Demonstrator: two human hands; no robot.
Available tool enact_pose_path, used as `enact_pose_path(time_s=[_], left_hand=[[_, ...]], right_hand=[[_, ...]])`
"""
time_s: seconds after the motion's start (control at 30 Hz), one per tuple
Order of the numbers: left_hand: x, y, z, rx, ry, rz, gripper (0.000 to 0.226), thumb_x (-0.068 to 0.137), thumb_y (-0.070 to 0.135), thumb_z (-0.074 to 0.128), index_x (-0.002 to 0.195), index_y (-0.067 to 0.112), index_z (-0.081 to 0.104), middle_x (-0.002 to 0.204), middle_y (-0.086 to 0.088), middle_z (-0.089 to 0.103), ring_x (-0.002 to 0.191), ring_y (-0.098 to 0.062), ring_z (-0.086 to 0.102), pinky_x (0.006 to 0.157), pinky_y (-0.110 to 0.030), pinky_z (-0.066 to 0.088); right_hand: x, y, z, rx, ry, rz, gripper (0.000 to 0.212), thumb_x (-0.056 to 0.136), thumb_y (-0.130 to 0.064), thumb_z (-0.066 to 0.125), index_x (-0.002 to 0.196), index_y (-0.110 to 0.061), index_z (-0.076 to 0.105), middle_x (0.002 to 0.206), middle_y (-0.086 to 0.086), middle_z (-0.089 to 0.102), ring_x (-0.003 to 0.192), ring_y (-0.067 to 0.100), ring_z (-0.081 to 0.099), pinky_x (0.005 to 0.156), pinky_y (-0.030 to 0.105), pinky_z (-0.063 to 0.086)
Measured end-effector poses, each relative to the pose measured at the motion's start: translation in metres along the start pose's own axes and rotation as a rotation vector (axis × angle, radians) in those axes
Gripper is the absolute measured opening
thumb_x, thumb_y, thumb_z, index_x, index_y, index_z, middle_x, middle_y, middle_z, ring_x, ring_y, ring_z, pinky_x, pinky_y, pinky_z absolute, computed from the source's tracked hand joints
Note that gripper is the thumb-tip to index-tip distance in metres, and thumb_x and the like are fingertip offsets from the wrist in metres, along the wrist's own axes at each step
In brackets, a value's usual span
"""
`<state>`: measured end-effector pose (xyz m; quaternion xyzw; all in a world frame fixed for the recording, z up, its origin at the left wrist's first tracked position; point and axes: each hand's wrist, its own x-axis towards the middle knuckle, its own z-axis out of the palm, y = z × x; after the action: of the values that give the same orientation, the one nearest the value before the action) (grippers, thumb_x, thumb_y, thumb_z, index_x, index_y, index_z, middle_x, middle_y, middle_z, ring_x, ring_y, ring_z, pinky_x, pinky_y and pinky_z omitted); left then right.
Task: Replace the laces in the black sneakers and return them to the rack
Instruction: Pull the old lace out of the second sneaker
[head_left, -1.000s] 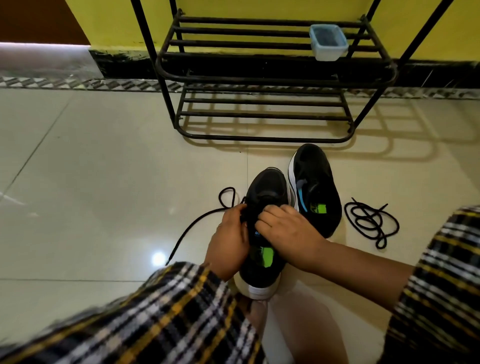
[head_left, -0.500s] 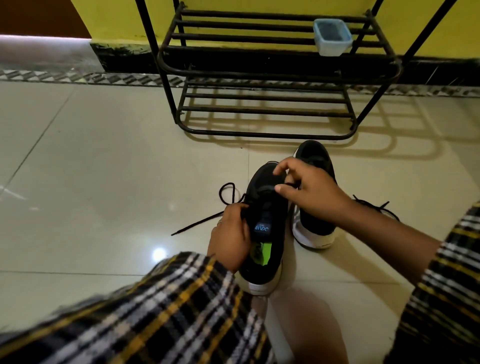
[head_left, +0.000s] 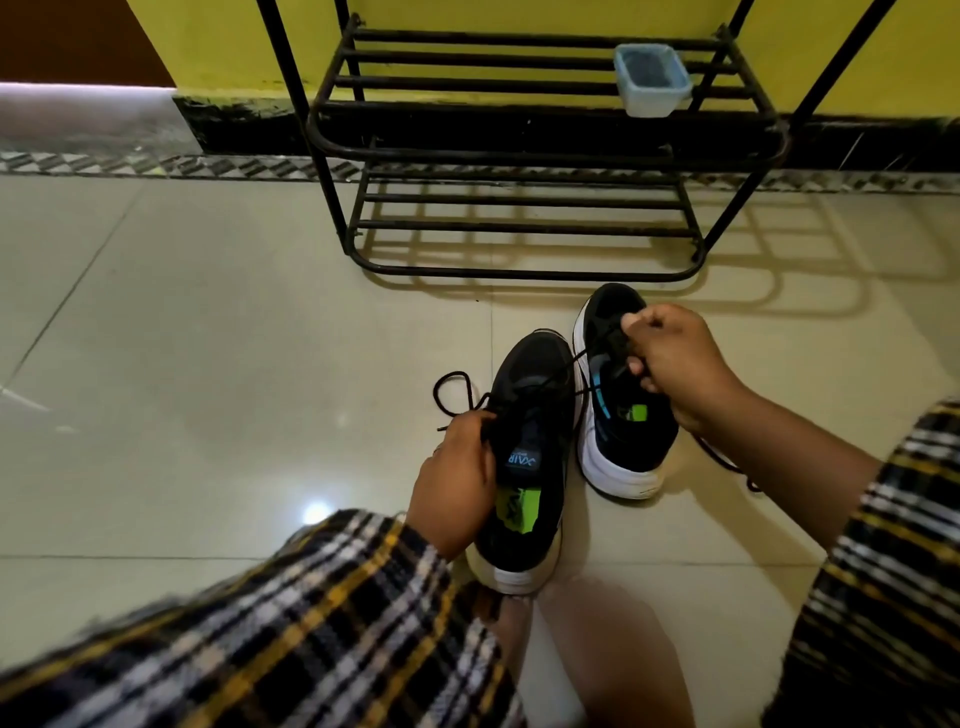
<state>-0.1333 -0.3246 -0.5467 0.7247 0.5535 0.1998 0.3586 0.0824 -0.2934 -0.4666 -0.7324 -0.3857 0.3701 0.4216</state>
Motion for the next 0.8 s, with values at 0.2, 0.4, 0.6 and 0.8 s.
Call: enact_pose_path(time_s=[0.2, 0.4, 0.6, 0.8], left_hand=[[0.001, 0.001, -0.002, -0.009, -0.024, 0.013, 0.027, 0.099, 0.020, 0.036, 0.125, 0.020, 0.044, 0.124, -0.002, 0.052, 0.101, -0.023, 0.060, 0.086, -0.042, 0.049], [0.005, 0.000, 0.001, -0.028, -0.043, 0.001, 0.027, 0.099, 0.021, 0.037, 0.124, 0.019, 0.046, 0.125, -0.002, 0.049, 0.103, -0.023, 0.059, 0.087, -0.042, 0.049], [0.006, -0.002, 0.003, -0.034, -0.037, 0.007, 0.026, 0.099, 0.021, 0.038, 0.123, 0.020, 0.047, 0.125, -0.001, 0.049, 0.101, -0.019, 0.058, 0.086, -0.040, 0.049], [0.008, -0.002, 0.003, -0.031, -0.030, 0.021, 0.025, 0.098, 0.020, 0.039, 0.122, 0.018, 0.047, 0.123, -0.002, 0.048, 0.100, -0.016, 0.056, 0.086, -0.036, 0.048]], right_hand=[[0.012, -0.011, -0.016, 0.621, -0.108, 0.474, 0.030, 0.102, -0.023, 0.032, 0.073, -0.017, 0.037, 0.051, -0.004, 0.029, 0.041, 0.010, 0.027, 0.034, 0.013, 0.016], [0.004, -0.026, -0.021, -0.122, -0.333, 0.197, 0.037, 0.084, -0.050, 0.060, 0.078, -0.015, 0.050, 0.058, 0.003, 0.037, 0.047, 0.014, 0.034, 0.042, 0.021, 0.025], [-0.014, -0.040, -0.011, -0.531, -0.551, 0.042, 0.022, 0.072, -0.032, 0.079, 0.078, -0.011, 0.074, 0.079, 0.008, 0.070, 0.077, 0.019, 0.062, 0.070, 0.031, 0.050], [-0.022, -0.041, 0.004, -1.246, -0.312, -0.246, 0.040, 0.083, -0.058, 0.057, 0.101, -0.024, 0.067, 0.100, -0.001, 0.061, 0.109, 0.023, 0.047, 0.091, 0.039, 0.032]])
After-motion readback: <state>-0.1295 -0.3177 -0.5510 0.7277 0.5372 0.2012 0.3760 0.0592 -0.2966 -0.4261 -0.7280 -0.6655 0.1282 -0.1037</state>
